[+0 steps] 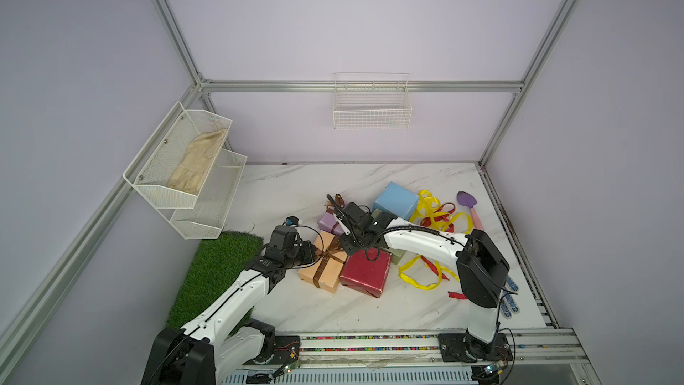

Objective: Untie the ribbon bows on the gift boxes
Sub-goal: Untie the ribbon from the gift box.

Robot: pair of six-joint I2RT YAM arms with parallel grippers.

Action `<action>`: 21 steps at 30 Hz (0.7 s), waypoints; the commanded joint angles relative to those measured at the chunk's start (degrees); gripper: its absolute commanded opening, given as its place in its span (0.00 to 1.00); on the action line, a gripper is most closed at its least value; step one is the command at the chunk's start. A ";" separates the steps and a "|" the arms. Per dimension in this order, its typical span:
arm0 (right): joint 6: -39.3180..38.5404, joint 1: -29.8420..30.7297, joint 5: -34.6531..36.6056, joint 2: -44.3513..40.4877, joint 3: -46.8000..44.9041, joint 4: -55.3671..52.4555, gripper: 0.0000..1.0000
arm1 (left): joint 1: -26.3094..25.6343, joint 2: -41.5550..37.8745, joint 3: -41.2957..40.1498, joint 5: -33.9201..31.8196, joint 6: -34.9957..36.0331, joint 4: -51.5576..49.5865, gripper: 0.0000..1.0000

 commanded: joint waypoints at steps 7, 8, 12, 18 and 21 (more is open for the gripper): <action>-0.87 0.23 0.92 1.86 0.46 -1.86 0.10 | 0.31 -1.60 -1.28 0.69 0.99 -0.10 0.14; -0.86 0.22 1.08 1.79 0.60 -1.78 0.08 | 0.33 -1.61 -1.32 0.69 1.04 -0.17 0.13; -1.88 0.25 2.04 0.71 1.86 -1.23 0.03 | 0.33 -1.69 -1.41 1.26 1.93 -0.27 0.10; -4.88 0.23 2.33 0.90 4.75 1.41 0.03 | 0.33 -1.61 -1.30 2.99 3.35 -0.27 0.06; -5.75 0.22 1.68 3.42 7.29 1.65 0.03 | 0.33 -1.96 -1.27 4.08 3.54 -0.21 0.03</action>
